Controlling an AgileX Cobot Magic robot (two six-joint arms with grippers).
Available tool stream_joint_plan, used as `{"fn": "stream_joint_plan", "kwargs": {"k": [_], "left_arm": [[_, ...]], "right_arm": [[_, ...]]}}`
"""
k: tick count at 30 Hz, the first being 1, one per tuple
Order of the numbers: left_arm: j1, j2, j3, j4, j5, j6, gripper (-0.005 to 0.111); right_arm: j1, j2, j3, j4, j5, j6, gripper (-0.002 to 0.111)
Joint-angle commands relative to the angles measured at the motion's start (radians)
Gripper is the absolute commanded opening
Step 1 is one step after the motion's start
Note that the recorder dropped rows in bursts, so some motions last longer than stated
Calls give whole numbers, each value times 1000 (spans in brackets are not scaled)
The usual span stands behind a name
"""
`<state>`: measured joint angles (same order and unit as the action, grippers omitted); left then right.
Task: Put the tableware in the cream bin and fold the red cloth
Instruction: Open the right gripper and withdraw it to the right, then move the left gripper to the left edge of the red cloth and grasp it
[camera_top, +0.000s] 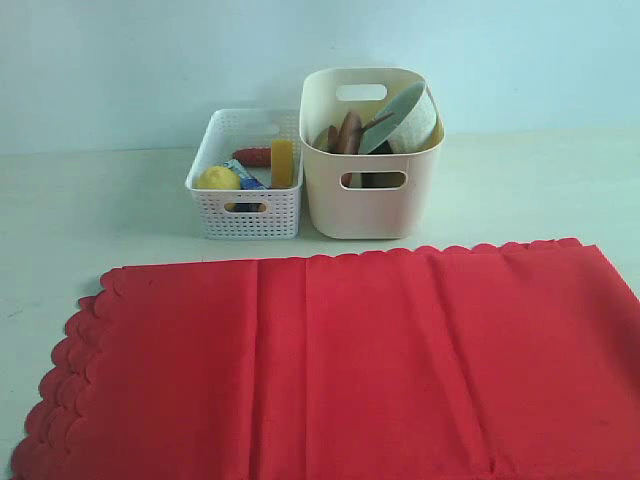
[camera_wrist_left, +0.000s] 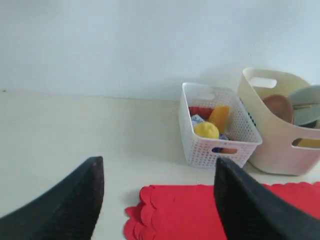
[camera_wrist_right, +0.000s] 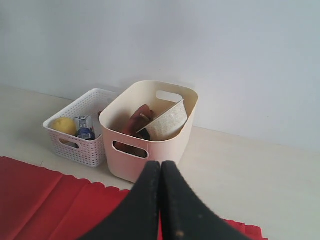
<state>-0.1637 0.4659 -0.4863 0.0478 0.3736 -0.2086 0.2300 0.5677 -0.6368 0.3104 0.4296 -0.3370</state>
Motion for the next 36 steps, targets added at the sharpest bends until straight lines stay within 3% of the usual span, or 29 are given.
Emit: {"fn": "stream_joint_plan", "kwargs": {"k": [1, 17, 36], "left_arm": [[-7, 9, -40, -7, -12, -6, 62], [-7, 9, -40, -7, -13, -6, 62], [-7, 43, -13, -6, 171, 78, 62]], "right_arm": [[-5, -7, 4, 4, -14, 1, 0], [-5, -7, 4, 4, -14, 3, 0], [-5, -9, 4, 16, -17, 3, 0]]}}
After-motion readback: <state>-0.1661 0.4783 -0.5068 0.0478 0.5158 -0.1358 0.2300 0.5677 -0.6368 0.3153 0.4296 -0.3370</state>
